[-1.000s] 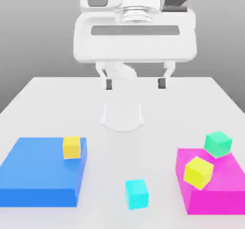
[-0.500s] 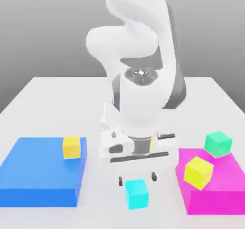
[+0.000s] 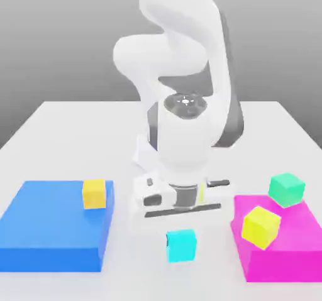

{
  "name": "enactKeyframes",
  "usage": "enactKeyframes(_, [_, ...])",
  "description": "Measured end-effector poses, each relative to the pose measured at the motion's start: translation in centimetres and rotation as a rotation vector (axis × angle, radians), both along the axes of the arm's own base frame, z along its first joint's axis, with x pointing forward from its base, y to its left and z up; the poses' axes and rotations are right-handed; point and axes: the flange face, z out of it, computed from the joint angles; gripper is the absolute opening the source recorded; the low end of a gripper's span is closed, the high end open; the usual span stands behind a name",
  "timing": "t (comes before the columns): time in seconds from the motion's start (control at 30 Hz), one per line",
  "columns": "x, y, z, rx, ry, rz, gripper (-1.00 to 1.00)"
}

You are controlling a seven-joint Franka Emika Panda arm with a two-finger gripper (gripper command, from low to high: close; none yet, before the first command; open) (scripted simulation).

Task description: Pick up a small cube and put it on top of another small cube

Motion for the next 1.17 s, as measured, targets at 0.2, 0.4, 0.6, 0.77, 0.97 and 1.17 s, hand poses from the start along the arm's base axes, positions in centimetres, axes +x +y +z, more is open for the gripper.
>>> enactKeyframes(0.2, [2.1,3.7,2.4,-0.048,0.009,0.431,-1.0])
enactKeyframes(0.4, [3.0,9.0,6.0,-0.133,0.026,0.899,-1.0])
enactKeyframes(0.6, [-1.5,16.6,10.2,-0.122,0.01,1.024,-1.0])
enactKeyframes(0.77, [-6.6,21.0,12.8,-0.061,-0.002,1.013,-1.0])
enactKeyframes(0.97, [-10.6,23.0,11.7,-0.002,0.004,0.965,-1.0])
enactKeyframes(1.17, [-10.8,22.9,8.2,-0.001,0.004,0.961,1.0])
